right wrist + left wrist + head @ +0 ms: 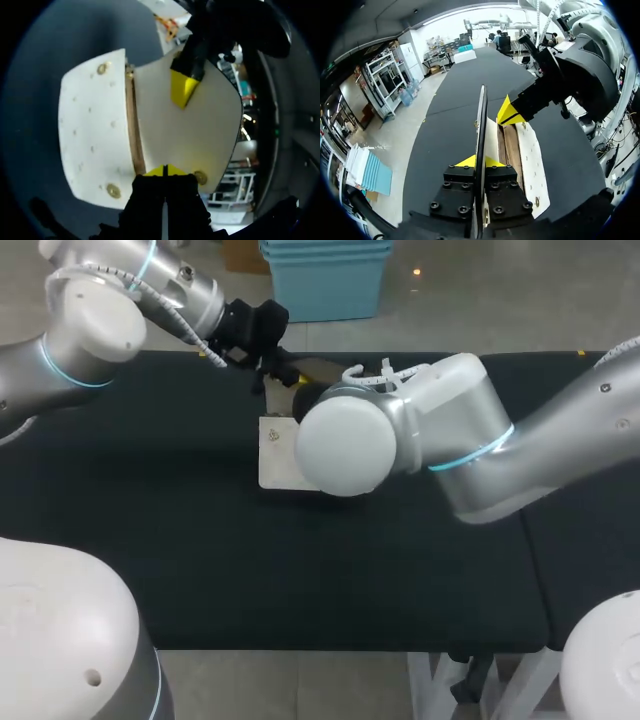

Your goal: Pick up the bag, open it, inspect its contents, close it, and place it on the opposite side

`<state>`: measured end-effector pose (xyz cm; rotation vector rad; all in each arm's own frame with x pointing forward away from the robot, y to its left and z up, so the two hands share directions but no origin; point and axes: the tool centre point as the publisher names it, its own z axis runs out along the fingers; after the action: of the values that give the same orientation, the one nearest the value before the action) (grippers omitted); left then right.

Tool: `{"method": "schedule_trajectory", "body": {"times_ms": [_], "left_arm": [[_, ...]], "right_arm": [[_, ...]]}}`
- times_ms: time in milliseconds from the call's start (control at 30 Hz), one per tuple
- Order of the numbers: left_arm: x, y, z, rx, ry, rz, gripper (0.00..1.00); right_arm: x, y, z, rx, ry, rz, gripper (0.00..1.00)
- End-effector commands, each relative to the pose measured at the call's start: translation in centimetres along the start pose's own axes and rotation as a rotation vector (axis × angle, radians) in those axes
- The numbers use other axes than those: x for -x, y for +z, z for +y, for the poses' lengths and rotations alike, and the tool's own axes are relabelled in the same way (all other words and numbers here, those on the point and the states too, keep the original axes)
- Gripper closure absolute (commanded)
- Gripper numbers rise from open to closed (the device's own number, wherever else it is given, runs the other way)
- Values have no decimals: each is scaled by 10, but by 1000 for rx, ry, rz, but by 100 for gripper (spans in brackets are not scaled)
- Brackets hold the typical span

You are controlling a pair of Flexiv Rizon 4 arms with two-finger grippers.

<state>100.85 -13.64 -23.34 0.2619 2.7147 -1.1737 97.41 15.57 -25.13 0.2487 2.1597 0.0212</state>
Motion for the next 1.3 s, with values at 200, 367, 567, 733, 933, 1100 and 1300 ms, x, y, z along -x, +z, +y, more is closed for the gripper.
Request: {"method": "schedule_trajectory", "body": {"times_ms": [200,367,567,733,933,1100,1300], "left_arm": [[1,-2,-2,-14,8,5,100],[0,-3,-2,-22,4,-4,100],[-2,-6,-1,-41,-9,-23,100],[-6,-10,-2,-56,-14,-32,100],[-14,-12,-7,-59,8,-33,100],[-18,-13,-12,-53,28,-31,100],[-18,-13,-13,-45,39,-33,100]], "right_arm": [[-12,10,4,12,-4,5,100],[-26,6,3,18,-17,26,100],[-46,2,2,17,-32,58,100],[-57,-1,0,20,-29,75,100],[-51,1,1,13,-19,58,100],[-36,2,6,11,-24,20,100],[-27,5,10,14,-35,-2,100]]}}
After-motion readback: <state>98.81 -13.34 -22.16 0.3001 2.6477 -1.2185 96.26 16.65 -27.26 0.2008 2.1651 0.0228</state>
